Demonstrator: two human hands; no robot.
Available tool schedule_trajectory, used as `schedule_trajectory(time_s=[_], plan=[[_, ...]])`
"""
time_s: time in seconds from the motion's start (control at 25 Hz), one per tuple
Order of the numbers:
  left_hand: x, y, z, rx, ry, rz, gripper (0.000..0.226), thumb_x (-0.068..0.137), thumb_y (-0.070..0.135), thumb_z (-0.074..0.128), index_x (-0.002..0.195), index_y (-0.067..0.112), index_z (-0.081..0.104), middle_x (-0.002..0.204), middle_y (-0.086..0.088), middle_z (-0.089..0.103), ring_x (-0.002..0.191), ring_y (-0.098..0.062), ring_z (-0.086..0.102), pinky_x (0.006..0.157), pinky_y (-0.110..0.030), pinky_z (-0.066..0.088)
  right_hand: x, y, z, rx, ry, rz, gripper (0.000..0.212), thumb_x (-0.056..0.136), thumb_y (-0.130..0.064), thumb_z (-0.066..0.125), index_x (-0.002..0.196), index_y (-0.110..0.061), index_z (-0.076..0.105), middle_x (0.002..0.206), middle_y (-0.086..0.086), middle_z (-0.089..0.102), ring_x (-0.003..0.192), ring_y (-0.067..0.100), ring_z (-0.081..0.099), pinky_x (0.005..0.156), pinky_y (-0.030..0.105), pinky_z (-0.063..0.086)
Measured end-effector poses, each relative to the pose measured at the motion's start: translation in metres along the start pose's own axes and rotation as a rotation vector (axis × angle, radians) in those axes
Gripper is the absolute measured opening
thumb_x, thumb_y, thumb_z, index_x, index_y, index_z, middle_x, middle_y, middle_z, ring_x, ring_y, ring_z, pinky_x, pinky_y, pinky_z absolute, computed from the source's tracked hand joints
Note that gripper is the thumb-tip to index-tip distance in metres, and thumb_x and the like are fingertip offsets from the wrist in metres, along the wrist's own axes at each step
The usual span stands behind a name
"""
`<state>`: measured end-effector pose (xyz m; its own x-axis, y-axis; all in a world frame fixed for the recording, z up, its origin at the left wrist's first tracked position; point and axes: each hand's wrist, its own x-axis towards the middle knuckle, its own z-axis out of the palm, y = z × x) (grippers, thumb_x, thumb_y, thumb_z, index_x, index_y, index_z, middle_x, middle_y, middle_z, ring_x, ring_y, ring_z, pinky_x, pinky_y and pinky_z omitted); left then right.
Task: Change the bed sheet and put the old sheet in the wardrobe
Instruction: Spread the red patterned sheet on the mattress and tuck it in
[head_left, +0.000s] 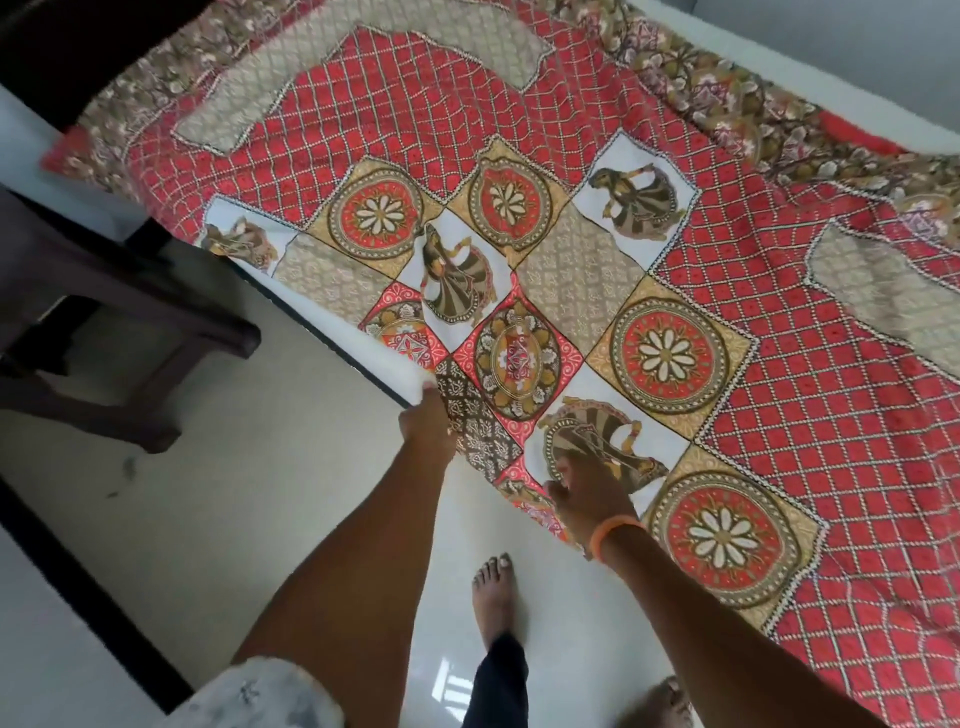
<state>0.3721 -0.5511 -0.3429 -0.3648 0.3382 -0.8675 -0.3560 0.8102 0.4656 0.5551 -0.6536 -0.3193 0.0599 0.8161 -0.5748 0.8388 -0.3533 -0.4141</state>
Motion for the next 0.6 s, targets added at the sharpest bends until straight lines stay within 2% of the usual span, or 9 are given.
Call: schedule_trajectory(time_s=[0.12,0.16,0.24,0.28,0.4,0.52,0.6], plan=[[0.040,0.038,-0.003,-0.071,0.003,-0.001,0.069,0.092,0.056,0.053,0.139,0.006,0.047,0.140,-0.015,0.054,0.126,-0.031,0.056,0.085,-0.036,0.051,0.037,-0.030,0.012,0.034,-0.007,-0.031,0.038,0.094,-0.029,0.056,0.128,-0.013,0.054,0.127,0.010,0.060,0.121,0.024,0.055,0.102,0.035,0.044],[0.055,0.042,-0.004,0.000,0.040,0.046,0.070,0.089,0.056,0.058,0.138,0.008,0.047,0.136,-0.015,0.058,0.121,-0.032,0.060,0.085,-0.036,0.052,0.049,-0.039,0.015,0.033,-0.014,-0.033,0.038,0.093,-0.028,0.057,0.128,-0.012,0.054,0.127,0.010,0.060,0.120,0.024,0.056,0.101,0.036,0.044],[0.073,0.052,-0.009,0.236,0.215,0.080,0.066,0.088,0.053,0.062,0.136,0.010,0.050,0.127,-0.014,0.064,0.113,-0.032,0.065,0.090,-0.038,0.054,0.069,-0.052,0.021,-0.004,-0.030,-0.004,0.041,0.092,-0.027,0.058,0.129,-0.011,0.052,0.126,0.010,0.060,0.117,0.026,0.057,0.100,0.037,0.046],[0.080,0.057,-0.010,0.265,0.212,0.073,0.061,0.088,0.053,0.061,0.128,0.007,0.057,0.121,-0.016,0.068,0.108,-0.033,0.067,0.092,-0.040,0.055,0.076,-0.056,0.024,-0.022,-0.035,0.027,0.043,0.092,-0.028,0.058,0.130,-0.009,0.050,0.125,0.011,0.060,0.116,0.027,0.058,0.098,0.038,0.048],[0.081,0.063,-0.008,0.475,0.150,0.247,0.058,0.089,0.054,0.057,0.105,0.001,0.070,0.105,-0.016,0.073,0.101,-0.033,0.068,0.094,-0.039,0.054,0.083,-0.064,0.030,-0.080,-0.035,0.116,0.056,0.091,-0.035,0.059,0.136,-0.007,0.041,0.132,0.012,0.056,0.121,0.030,0.056,0.099,0.040,0.047],[0.065,0.061,-0.001,0.487,0.146,0.349,0.048,0.083,0.050,0.068,0.098,0.004,0.076,0.100,-0.011,0.074,0.097,-0.029,0.068,0.086,-0.032,0.053,0.084,-0.071,0.035,-0.119,-0.025,0.152,0.067,0.089,-0.040,0.060,0.141,-0.007,0.034,0.140,0.013,0.047,0.127,0.031,0.050,0.101,0.040,0.044],[0.067,0.066,0.004,0.502,0.136,0.384,0.036,0.088,0.039,0.066,0.099,0.006,0.075,0.100,-0.011,0.074,0.098,-0.029,0.069,0.079,-0.028,0.050,0.084,-0.076,0.036,-0.135,-0.009,0.162,0.067,0.087,-0.040,0.062,0.139,-0.008,0.035,0.139,0.012,0.046,0.124,0.032,0.051,0.098,0.040,0.045]])
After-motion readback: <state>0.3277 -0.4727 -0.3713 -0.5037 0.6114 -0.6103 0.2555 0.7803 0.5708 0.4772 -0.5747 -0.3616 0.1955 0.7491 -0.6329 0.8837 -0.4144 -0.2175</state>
